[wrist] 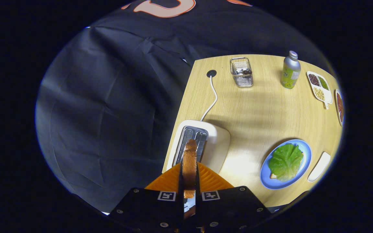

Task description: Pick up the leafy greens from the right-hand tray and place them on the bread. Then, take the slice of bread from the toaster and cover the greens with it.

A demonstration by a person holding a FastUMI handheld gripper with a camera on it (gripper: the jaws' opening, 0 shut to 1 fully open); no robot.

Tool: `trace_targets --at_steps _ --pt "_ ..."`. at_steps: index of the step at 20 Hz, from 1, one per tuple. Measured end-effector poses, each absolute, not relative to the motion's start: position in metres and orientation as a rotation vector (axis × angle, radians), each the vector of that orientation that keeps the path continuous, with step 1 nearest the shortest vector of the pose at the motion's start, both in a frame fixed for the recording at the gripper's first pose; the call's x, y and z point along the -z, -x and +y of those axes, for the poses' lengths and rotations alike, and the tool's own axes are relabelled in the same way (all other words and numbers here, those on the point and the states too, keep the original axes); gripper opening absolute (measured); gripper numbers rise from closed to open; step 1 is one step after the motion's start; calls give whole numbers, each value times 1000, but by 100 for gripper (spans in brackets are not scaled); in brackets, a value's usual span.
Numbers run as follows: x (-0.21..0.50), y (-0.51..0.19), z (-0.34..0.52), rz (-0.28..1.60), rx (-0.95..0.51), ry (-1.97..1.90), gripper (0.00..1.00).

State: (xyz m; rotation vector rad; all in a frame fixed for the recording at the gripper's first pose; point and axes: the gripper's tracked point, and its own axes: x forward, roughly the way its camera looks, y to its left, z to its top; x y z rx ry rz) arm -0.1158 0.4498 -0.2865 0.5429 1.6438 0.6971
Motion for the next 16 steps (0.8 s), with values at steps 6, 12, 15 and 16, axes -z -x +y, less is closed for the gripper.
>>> trace_targets --at_steps 6,12,15,16 --pt "251 100 389 1555 -680 -699 15" --pt "256 98 321 1473 -633 -711 14" --pt "269 108 297 1472 -614 -718 14" --pt "275 111 290 1475 -604 -715 14"
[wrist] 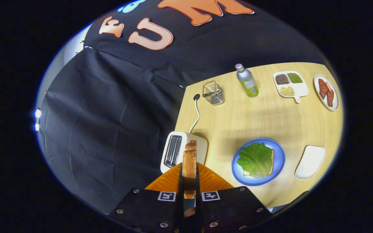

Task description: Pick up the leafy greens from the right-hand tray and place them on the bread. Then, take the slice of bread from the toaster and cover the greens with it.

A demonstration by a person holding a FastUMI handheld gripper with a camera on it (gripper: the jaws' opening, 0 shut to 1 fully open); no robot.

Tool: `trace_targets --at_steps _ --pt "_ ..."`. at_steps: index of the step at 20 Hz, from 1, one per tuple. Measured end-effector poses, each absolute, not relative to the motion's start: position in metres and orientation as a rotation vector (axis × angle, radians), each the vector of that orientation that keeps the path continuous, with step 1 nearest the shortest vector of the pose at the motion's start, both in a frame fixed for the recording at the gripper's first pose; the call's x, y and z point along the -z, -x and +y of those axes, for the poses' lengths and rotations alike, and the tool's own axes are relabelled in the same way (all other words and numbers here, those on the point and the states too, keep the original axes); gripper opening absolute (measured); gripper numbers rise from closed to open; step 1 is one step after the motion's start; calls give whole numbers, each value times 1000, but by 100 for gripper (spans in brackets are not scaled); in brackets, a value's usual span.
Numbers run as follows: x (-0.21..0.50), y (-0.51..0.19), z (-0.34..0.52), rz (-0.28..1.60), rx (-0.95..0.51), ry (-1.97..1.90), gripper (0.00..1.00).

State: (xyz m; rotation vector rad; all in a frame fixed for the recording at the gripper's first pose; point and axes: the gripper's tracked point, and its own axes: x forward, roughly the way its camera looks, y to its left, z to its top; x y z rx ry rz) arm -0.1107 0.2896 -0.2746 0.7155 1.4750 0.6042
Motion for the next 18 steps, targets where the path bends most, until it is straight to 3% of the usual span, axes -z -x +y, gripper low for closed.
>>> trace_targets --at_steps 18 --pt "387 166 254 1552 -532 -817 14"
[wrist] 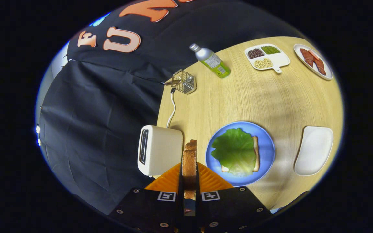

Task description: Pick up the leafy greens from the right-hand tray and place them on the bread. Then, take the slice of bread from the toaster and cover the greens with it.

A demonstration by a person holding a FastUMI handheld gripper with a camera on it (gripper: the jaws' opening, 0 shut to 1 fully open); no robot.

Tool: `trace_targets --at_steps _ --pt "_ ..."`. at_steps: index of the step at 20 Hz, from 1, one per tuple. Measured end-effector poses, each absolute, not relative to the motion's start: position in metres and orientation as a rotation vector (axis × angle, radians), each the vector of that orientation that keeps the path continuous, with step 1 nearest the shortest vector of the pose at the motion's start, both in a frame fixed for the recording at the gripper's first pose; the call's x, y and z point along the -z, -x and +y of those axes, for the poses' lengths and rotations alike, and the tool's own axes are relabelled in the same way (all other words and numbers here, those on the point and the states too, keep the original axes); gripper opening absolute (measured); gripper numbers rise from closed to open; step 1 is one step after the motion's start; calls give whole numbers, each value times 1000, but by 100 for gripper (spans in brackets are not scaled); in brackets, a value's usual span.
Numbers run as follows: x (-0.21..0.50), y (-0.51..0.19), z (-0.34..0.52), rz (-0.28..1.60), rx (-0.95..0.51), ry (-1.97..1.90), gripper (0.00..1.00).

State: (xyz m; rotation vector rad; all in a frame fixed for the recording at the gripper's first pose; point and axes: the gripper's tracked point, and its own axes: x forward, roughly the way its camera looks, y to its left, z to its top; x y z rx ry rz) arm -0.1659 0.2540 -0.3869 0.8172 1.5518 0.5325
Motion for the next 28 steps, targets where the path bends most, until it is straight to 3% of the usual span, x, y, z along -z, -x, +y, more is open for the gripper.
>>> trace_targets --at_steps 22,28 --pt "504 198 231 1630 -407 -606 14" --pt "509 199 220 1609 -398 -540 29"
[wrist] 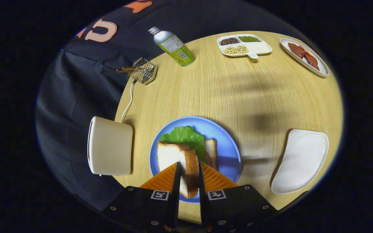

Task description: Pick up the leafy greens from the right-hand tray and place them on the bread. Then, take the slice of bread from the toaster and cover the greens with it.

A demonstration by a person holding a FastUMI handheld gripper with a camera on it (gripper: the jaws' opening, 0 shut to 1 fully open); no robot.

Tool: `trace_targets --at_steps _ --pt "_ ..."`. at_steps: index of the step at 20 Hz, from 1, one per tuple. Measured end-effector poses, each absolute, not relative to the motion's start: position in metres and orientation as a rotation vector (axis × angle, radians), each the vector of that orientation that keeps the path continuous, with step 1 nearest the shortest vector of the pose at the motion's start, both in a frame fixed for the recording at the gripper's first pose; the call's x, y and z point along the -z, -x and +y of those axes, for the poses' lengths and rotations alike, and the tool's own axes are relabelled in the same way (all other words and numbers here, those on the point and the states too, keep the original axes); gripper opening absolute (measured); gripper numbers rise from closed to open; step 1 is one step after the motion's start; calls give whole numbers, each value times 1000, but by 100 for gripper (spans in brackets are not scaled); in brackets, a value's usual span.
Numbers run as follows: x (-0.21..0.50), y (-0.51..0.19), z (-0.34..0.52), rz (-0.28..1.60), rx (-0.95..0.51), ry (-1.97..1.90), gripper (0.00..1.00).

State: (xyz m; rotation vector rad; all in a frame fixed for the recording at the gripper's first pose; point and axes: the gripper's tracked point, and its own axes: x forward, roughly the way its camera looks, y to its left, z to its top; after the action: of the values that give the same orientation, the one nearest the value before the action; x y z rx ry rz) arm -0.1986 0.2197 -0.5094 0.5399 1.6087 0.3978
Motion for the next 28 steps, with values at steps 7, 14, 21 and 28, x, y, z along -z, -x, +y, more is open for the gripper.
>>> trace_targets --at_steps 7,14,21,28 --pt "495 177 190 1521 -336 -412 44" --pt "389 97 167 1197 -343 -387 45" --pt "238 8 101 695 -253 -274 52" --pt "111 -19 13 343 -42 -179 57"
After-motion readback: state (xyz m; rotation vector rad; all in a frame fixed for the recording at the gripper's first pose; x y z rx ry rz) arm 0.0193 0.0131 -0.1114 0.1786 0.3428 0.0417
